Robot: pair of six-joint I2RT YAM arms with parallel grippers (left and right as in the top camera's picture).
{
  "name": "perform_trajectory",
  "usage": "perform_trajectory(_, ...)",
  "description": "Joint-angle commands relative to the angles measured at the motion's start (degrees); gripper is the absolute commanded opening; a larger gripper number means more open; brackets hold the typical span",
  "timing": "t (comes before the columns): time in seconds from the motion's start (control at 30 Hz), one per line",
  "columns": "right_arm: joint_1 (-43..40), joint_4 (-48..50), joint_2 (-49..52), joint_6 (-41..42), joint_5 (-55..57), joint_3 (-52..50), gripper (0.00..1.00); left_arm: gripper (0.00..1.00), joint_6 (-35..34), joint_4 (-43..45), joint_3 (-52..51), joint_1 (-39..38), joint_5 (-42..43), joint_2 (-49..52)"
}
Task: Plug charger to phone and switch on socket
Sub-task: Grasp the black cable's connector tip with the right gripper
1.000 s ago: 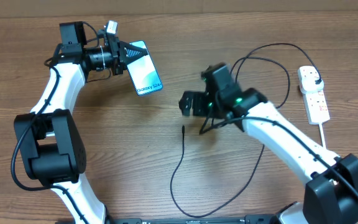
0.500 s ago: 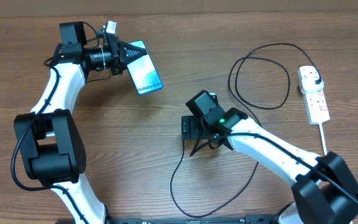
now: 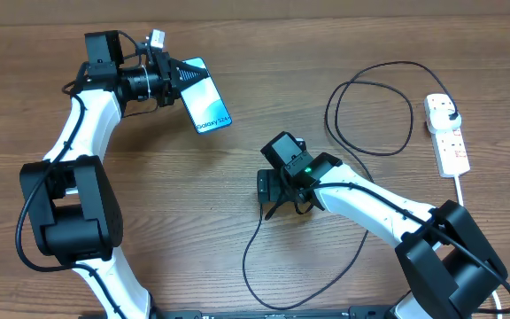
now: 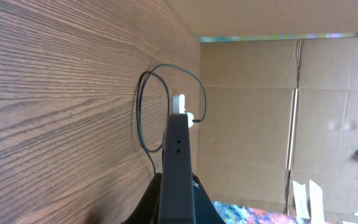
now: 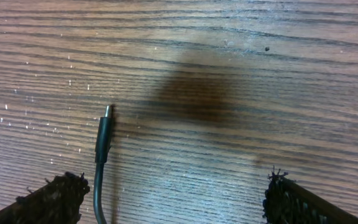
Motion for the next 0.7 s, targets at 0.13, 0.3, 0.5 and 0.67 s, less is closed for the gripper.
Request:
perform_trajectory(0.13, 3.30, -3.06, 3.74, 0.39, 1.68, 6.56, 0.97, 0.04, 1.27, 0.33, 0.15, 0.00, 0.55, 0.13)
perform_trajectory(0.3, 3.89, -3.85, 4.94, 1.46, 2.84, 7.52, 0.97, 0.04, 1.27, 0.33, 0.15, 0.00, 0.55, 0.13)
perform_trajectory(0.5, 3.93, -3.56, 7.41, 0.35, 2.80, 8.35, 0.96, 0.04, 1.25, 0.33, 0.15, 0.00, 0.55, 0.13)
perform_trajectory(0.67, 3.93, -4.87, 10.34, 0.13, 2.56, 11.02, 0.95, 0.04, 0.92, 1.64, 0.15, 0.04, -0.98, 0.13)
